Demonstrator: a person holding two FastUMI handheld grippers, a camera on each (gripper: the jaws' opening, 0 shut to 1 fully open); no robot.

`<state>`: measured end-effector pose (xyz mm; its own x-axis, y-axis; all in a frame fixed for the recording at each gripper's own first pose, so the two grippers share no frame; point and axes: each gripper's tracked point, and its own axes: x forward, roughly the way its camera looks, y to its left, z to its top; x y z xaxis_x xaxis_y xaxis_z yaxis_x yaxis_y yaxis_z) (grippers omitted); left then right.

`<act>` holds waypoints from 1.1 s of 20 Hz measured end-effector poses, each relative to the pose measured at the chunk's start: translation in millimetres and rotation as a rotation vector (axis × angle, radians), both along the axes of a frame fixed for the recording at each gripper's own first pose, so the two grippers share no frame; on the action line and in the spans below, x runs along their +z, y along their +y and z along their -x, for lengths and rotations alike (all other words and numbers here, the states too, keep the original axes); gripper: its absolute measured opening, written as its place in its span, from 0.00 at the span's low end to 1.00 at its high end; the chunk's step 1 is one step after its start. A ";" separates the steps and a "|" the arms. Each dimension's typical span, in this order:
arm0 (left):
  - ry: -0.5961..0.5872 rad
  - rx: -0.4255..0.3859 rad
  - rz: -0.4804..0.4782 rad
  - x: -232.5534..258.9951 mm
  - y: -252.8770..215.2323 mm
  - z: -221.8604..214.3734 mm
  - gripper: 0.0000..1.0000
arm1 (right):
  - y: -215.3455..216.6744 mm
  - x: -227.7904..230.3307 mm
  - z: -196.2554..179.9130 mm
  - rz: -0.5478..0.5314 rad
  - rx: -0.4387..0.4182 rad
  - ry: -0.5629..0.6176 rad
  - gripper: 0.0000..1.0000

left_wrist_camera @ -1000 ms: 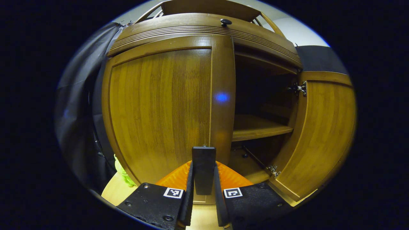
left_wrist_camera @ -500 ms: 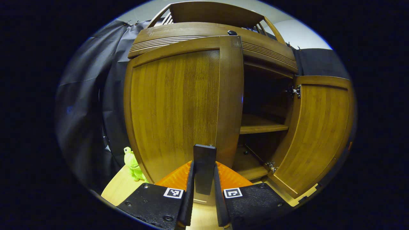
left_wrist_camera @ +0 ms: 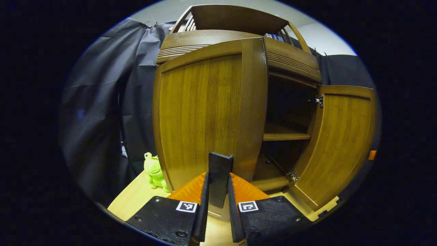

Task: Open the right door of the double-door shoe cabinet with the right hand, and open the left door with the left hand.

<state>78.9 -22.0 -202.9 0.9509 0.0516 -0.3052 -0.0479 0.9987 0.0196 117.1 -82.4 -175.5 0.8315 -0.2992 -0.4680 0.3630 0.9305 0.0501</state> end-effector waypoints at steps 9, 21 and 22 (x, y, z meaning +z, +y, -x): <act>0.009 0.043 -0.005 3.2 15.5 22.8 0.19 | 24.4 -7.0 -21.3 -0.035 0.082 0.002 0.09; 0.011 0.100 -0.023 7.1 40.3 49.5 0.11 | 53.8 -21.1 -36.8 -0.076 0.186 0.019 0.09; 0.012 0.107 -0.026 7.6 42.6 50.8 0.14 | 56.2 -22.5 -38.8 -0.082 0.191 0.020 0.09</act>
<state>28.1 20.6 -195.3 0.9359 0.1608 -0.3134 -0.1540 0.9870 0.0464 155.9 -26.2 -198.0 0.8597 -0.0972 -0.5015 0.1818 0.9757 0.1226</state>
